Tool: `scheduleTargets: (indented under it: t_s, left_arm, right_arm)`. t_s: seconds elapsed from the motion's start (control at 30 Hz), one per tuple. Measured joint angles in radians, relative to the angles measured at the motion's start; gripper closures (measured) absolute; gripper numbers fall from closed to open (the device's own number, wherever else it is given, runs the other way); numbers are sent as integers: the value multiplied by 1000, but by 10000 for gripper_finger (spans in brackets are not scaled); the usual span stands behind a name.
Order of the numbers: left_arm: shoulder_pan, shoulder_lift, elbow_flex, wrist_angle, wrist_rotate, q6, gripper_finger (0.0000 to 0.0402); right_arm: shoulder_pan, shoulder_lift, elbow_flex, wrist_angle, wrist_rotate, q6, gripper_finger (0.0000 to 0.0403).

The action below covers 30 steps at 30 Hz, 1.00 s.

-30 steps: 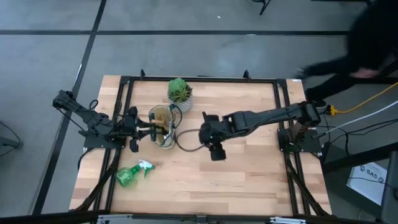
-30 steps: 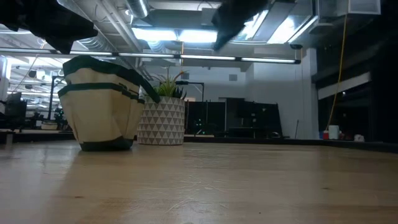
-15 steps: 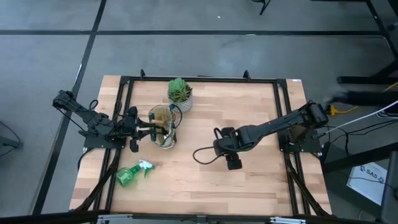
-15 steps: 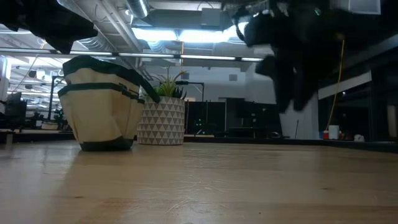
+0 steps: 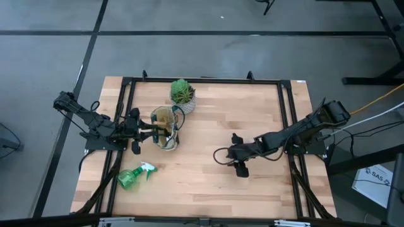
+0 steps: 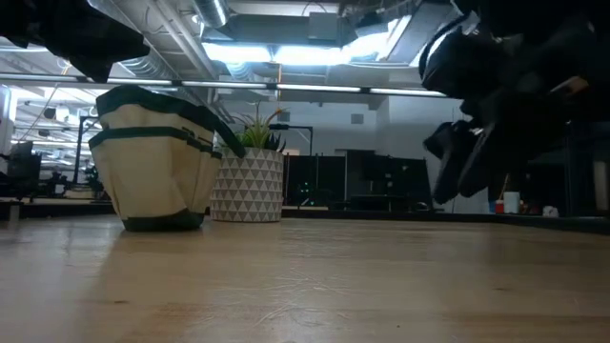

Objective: Pick & Place Garden tools in Gardening bag
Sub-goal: Put the green bottle spray into the gardening bag

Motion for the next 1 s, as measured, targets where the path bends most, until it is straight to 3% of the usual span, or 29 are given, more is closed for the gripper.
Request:
scheduleTargets:
  t_s: [0.17, 0.27, 1.0]
  left_arm:
    - [0, 0, 0, 0, 0, 0, 304]
    - [0, 0, 0, 0, 0, 0, 304]
    - [0, 0, 0, 0, 0, 0, 304]
  right_arm:
    - [3, 9, -110, 311, 0, 2, 209]
    - [3, 9, -129, 403, 0, 2, 209]
    - [-13, 9, -129, 419, 53, -34, 209]
